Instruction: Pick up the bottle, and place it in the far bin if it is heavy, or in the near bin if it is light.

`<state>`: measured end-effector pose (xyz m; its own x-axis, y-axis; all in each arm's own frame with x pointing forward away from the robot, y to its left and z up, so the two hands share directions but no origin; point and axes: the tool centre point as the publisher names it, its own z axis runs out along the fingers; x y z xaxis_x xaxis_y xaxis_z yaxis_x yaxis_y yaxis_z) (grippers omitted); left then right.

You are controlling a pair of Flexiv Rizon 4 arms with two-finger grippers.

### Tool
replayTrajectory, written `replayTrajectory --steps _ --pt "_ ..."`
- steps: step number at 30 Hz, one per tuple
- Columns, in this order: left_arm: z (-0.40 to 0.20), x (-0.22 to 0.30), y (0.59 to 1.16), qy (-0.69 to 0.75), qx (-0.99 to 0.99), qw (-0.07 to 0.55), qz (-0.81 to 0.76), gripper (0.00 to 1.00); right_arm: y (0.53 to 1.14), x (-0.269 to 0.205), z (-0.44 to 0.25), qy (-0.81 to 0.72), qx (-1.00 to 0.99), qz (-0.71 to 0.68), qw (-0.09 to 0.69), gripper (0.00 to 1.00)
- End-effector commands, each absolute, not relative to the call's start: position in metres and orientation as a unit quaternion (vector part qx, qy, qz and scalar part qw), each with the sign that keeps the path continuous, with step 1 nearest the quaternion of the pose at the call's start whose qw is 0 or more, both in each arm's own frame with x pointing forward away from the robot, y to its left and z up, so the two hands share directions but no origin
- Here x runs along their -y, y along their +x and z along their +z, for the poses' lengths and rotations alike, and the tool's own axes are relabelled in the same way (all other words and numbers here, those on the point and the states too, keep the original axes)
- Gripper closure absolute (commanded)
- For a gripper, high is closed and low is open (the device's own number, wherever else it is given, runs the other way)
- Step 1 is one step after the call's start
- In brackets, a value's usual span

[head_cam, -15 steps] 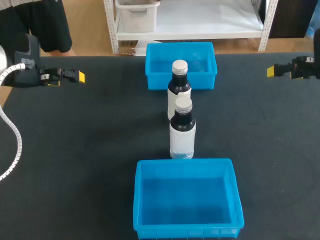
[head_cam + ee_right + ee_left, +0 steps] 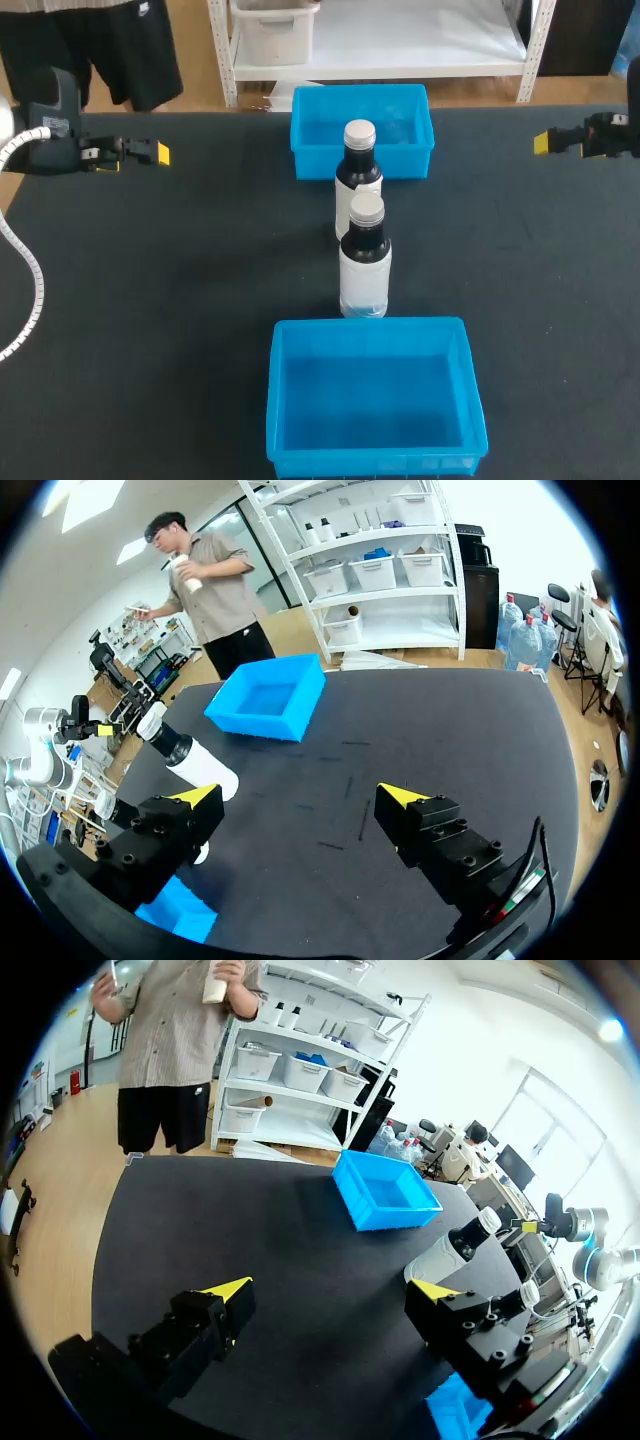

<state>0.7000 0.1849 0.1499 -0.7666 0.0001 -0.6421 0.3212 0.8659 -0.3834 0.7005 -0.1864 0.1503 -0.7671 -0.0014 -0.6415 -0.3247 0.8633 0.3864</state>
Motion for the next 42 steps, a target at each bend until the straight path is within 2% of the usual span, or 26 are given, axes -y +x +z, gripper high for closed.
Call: replayTrajectory --steps 1,3,10,16,32,42 --pt "0.150 -0.185 0.700 0.088 -0.908 0.330 -0.243 0.00 0.700 0.186 0.150 -0.089 -0.907 0.244 0.330 0.00" --pt "0.150 -0.185 0.700 0.088 -0.908 0.330 -0.243 0.00 0.700 0.186 0.150 -0.089 -0.907 0.244 0.330 0.00" --pt "0.150 -0.185 0.700 0.088 -0.908 0.330 -0.243 0.00 0.716 0.203 0.176 -0.242 -0.870 0.248 0.352 0.00" --pt "0.150 -0.185 0.700 0.088 -0.908 0.330 -0.243 0.00 0.710 0.200 0.192 -0.480 -0.778 0.302 0.271 0.00" --pt "0.150 -0.185 0.700 0.088 -0.908 0.330 -0.243 0.00 0.710 0.200 0.192 -0.480 -0.778 0.302 0.271 0.00" --pt "0.150 -0.185 0.700 0.088 -0.908 0.330 -0.243 0.00 0.680 0.158 0.186 -0.534 -0.724 0.278 0.337 0.00"
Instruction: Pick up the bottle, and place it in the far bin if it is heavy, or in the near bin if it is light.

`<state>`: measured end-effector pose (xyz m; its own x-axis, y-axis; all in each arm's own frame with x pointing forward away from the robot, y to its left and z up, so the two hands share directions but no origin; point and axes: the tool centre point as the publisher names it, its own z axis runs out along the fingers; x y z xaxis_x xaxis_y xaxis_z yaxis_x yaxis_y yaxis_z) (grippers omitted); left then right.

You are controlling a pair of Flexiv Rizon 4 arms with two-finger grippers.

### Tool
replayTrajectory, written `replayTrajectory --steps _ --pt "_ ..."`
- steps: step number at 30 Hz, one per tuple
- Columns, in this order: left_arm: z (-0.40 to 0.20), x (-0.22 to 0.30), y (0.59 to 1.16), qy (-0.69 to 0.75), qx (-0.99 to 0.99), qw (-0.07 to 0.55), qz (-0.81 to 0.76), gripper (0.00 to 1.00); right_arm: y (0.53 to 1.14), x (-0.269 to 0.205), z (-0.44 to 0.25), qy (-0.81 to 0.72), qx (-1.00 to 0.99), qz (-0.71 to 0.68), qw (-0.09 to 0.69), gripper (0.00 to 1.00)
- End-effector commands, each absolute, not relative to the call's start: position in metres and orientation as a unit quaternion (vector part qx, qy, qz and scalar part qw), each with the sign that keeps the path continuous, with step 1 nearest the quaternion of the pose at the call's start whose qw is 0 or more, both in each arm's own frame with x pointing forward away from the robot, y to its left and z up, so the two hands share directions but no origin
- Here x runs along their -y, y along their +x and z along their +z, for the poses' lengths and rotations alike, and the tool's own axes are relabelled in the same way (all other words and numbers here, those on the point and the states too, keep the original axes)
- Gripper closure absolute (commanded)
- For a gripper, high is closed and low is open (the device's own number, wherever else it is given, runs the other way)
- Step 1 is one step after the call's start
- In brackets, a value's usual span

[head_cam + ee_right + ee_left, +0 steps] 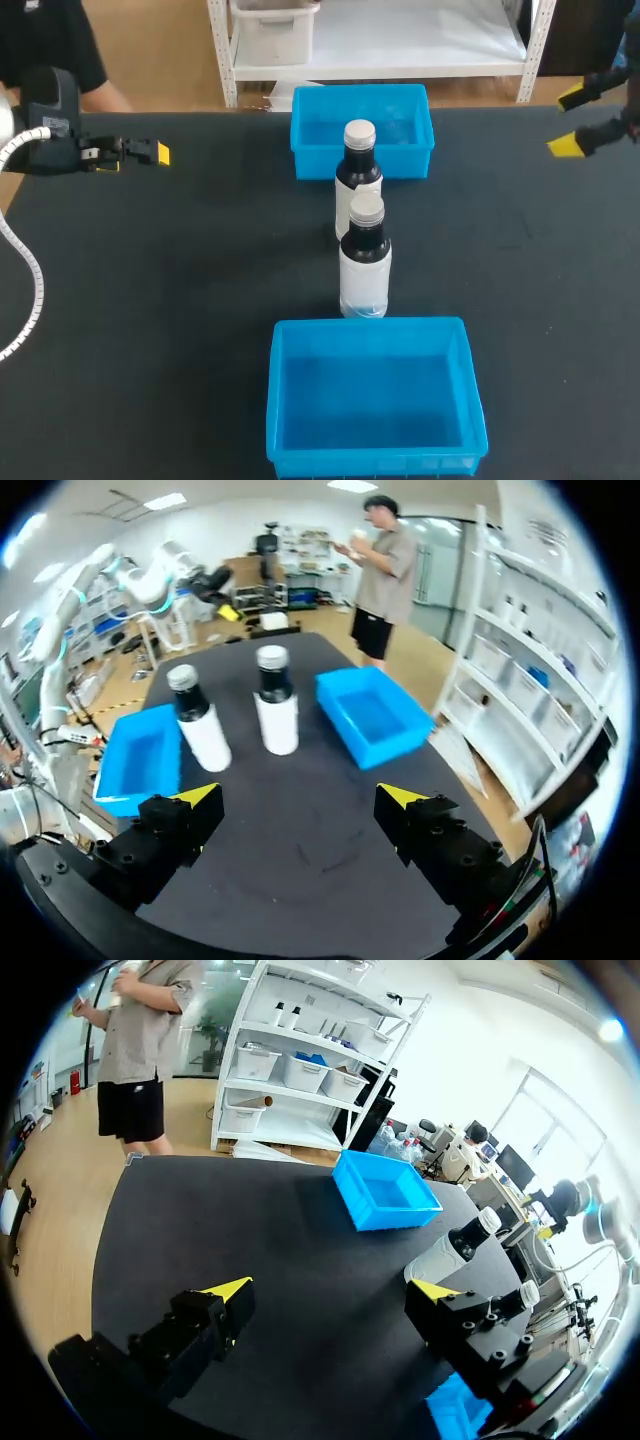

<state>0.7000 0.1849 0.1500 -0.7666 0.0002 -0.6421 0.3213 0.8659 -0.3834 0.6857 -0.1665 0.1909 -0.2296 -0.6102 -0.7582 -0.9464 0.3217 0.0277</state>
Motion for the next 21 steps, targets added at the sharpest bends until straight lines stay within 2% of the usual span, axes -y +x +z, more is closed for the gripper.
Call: replayTrajectory --steps 1,21 --pt "0.150 -0.185 0.700 0.088 -0.908 0.330 -0.243 0.00 0.677 0.153 0.185 -0.534 -0.725 0.277 0.337 0.00" --pt "0.150 -0.185 0.700 0.088 -0.908 0.330 -0.243 0.00 0.624 0.055 0.157 -0.580 -0.682 0.308 0.321 0.00"
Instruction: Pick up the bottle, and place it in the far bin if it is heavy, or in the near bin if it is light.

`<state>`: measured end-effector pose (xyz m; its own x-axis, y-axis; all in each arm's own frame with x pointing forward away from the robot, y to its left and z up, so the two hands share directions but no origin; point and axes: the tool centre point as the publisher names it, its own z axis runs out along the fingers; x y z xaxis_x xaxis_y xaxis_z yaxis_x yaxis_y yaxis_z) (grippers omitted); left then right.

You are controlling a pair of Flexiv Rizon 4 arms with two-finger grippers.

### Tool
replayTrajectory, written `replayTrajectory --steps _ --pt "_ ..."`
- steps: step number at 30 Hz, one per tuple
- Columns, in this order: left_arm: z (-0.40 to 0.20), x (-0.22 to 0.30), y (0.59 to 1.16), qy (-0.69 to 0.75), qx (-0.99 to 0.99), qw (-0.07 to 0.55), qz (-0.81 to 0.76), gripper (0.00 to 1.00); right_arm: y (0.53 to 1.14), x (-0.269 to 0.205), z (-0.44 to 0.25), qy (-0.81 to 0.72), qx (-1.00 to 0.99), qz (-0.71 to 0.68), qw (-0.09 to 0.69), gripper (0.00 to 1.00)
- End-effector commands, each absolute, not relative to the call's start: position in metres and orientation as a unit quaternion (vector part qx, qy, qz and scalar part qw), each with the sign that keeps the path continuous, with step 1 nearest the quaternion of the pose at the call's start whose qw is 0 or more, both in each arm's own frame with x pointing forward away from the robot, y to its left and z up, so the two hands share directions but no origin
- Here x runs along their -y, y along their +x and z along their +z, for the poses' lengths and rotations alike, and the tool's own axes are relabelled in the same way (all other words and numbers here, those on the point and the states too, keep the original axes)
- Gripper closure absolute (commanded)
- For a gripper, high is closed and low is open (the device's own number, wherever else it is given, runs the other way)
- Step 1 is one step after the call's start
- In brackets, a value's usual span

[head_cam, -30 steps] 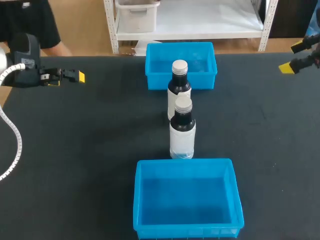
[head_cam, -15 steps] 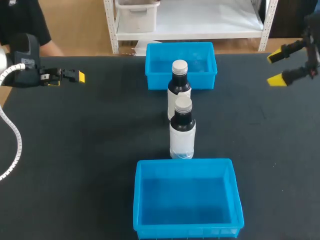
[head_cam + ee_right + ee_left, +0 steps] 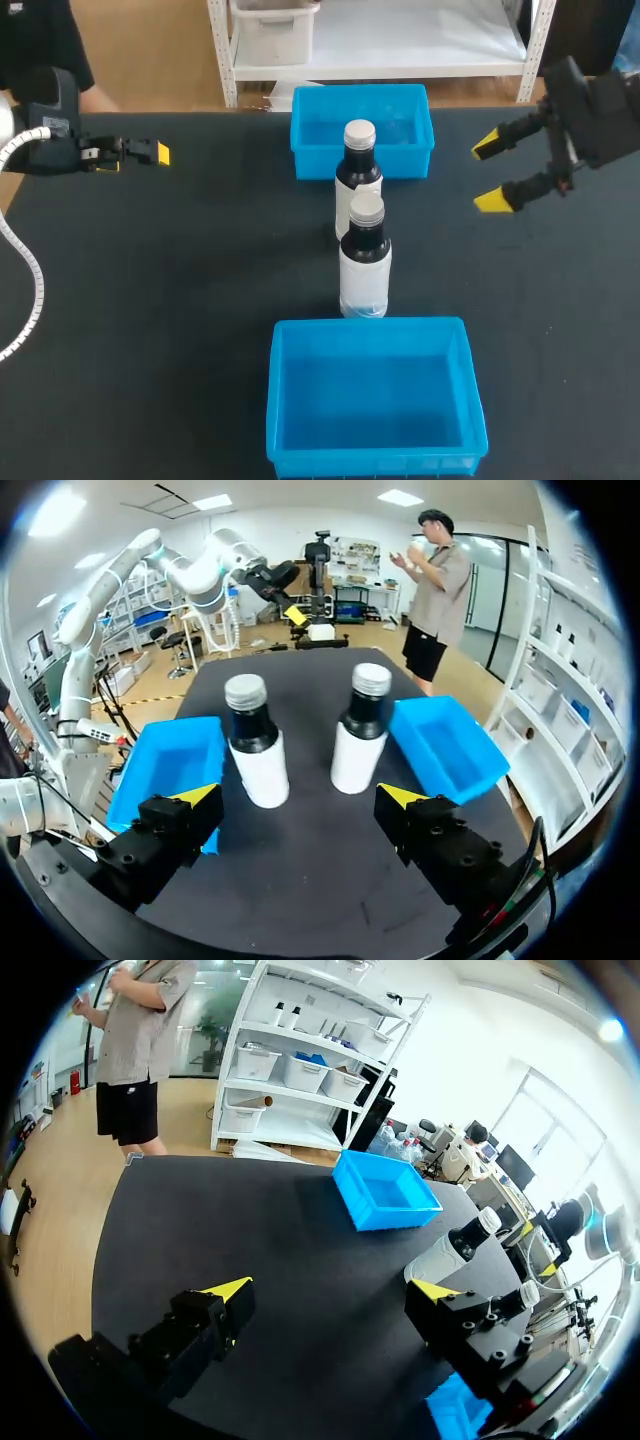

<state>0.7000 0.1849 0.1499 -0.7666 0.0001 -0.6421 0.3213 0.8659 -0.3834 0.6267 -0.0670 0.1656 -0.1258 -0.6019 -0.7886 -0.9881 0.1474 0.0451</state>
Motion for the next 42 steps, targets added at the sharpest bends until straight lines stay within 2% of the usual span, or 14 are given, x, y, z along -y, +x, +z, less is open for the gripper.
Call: replayTrajectory --steps 1,21,42 --pt "0.150 -0.185 0.700 0.088 -0.908 0.330 -0.243 0.00 0.623 0.051 0.155 -0.581 -0.679 0.313 0.320 0.00" --pt "0.150 -0.185 0.700 0.088 -0.908 0.330 -0.243 0.00 0.599 -0.029 0.129 -0.610 -0.641 0.364 0.290 0.00" --pt "0.150 -0.185 0.700 0.088 -0.908 0.330 -0.243 0.00 0.602 -0.060 0.123 -0.592 -0.636 0.391 0.304 0.00"
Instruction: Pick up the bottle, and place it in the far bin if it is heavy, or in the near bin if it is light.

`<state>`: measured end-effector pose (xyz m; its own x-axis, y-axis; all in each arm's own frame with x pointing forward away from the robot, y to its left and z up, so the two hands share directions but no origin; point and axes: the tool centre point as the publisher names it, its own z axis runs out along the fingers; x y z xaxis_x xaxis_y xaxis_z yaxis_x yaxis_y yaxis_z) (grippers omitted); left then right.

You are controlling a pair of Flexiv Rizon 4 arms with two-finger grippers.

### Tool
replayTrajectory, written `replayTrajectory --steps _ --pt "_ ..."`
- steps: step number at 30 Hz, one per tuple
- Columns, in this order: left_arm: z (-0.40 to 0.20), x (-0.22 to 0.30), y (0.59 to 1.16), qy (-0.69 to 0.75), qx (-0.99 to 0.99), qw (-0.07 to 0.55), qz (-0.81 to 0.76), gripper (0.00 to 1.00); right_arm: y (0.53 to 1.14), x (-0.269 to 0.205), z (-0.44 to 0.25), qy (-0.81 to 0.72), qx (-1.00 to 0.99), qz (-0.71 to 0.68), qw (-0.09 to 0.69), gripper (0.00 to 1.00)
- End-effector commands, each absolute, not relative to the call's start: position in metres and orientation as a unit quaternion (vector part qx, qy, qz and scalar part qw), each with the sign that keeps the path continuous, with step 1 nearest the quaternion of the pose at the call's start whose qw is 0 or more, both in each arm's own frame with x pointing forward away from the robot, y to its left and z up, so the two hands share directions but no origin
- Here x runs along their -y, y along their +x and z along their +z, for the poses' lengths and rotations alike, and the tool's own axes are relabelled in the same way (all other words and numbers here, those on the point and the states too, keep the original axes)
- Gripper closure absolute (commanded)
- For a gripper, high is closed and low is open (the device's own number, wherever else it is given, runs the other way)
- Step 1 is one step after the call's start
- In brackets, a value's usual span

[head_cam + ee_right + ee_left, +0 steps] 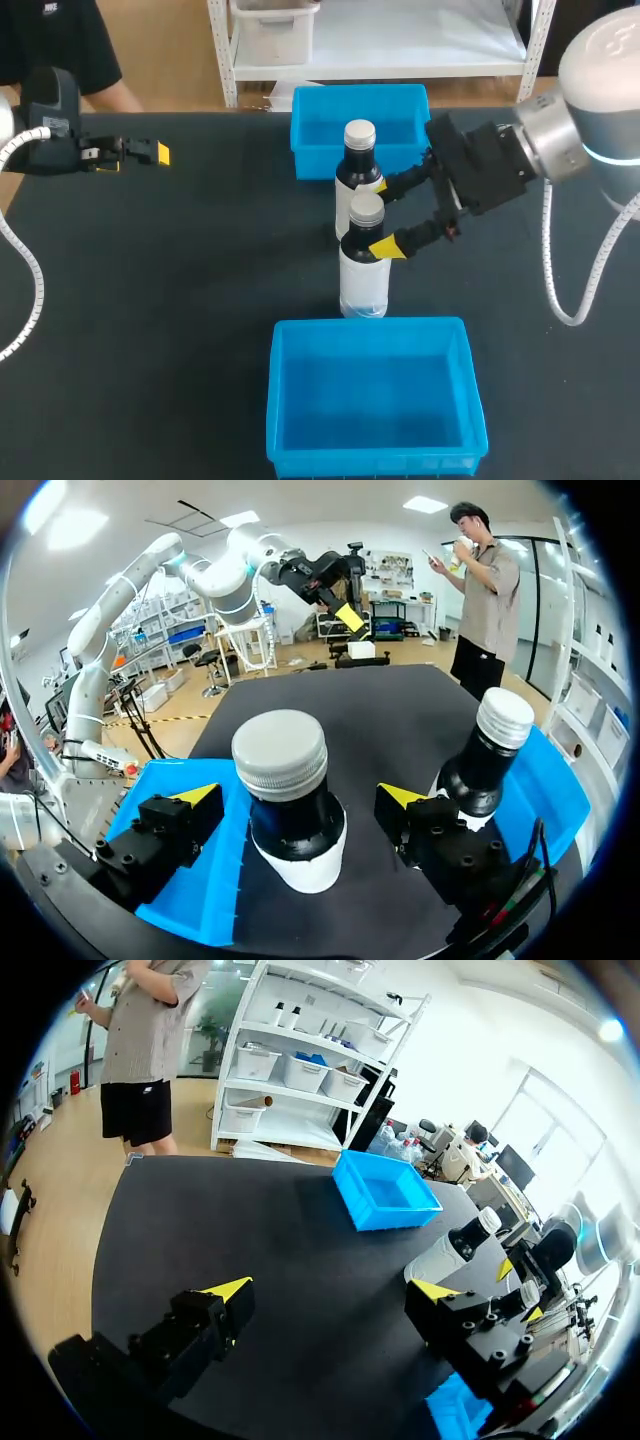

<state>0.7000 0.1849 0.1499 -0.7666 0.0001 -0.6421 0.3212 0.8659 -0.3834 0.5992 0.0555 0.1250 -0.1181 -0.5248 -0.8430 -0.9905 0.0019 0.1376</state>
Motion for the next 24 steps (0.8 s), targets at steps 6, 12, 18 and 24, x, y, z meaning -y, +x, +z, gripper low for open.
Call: replayTrajectory --steps 6,12,18,24 --pt "0.150 -0.185 0.700 0.088 -0.908 0.330 -0.243 0.00 0.601 -0.066 0.123 -0.591 -0.632 0.398 0.305 0.00" --pt "0.150 -0.185 0.700 0.088 -0.908 0.330 -0.243 0.00 0.601 -0.070 0.121 -0.589 -0.629 0.405 0.306 0.00" --pt "0.150 -0.185 0.700 0.088 -0.908 0.330 -0.243 0.00 0.601 -0.072 0.120 -0.584 -0.624 0.419 0.308 0.00" --pt "0.150 -0.185 0.700 0.088 -0.908 0.330 -0.243 0.00 0.601 -0.072 0.118 -0.582 -0.623 0.424 0.307 0.00"
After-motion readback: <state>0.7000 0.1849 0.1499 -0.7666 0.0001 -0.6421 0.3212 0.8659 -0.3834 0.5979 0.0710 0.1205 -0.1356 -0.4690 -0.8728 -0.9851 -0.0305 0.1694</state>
